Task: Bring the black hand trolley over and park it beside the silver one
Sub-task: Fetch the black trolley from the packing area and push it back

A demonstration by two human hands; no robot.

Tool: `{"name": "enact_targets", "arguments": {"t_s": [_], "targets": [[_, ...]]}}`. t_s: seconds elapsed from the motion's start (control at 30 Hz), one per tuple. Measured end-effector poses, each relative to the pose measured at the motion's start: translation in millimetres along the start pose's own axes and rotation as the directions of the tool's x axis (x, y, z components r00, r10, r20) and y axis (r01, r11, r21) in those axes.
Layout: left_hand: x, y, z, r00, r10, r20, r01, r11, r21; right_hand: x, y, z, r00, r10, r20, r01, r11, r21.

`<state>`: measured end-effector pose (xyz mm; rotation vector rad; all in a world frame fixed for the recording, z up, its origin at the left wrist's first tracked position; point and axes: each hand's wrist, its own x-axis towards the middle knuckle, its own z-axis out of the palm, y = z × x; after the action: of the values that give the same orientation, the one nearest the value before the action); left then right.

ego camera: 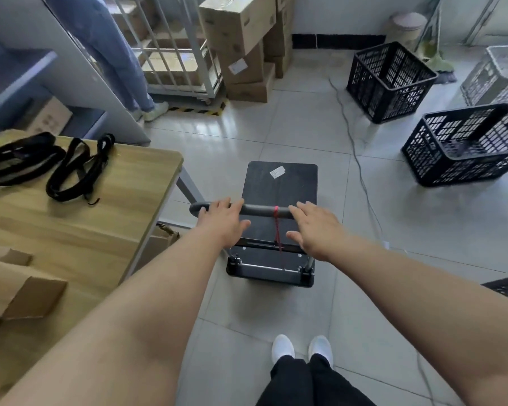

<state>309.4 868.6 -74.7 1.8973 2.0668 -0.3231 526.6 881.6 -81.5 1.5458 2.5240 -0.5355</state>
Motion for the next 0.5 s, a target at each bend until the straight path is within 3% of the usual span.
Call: {"name": "enact_targets", "arguments": {"t_s": [0.17, 0.3, 0.5], "targets": [[18.1, -12.3, 11.3, 0.998, 0.028, -0.06, -0.032, 0.998, -0.056, 11.2, 1.5, 10.4, 0.999, 0.039, -0.031, -0.036, 0.994, 0.1], [17.4, -10.6, 18.2, 0.999, 0.034, -0.039, -0.032, 0.998, 0.05, 8.2, 2.6, 17.4, 0.998, 0.047, -0.049, -0.042, 0.995, 0.096], [-13.9, 7.9, 27.8, 0.999, -0.045, -0.003, 0.045, 0.998, 0.046, -11.1, 15.5, 30.5, 1.0, -0.014, -0.016, 0.016, 0.992, 0.127]]}}
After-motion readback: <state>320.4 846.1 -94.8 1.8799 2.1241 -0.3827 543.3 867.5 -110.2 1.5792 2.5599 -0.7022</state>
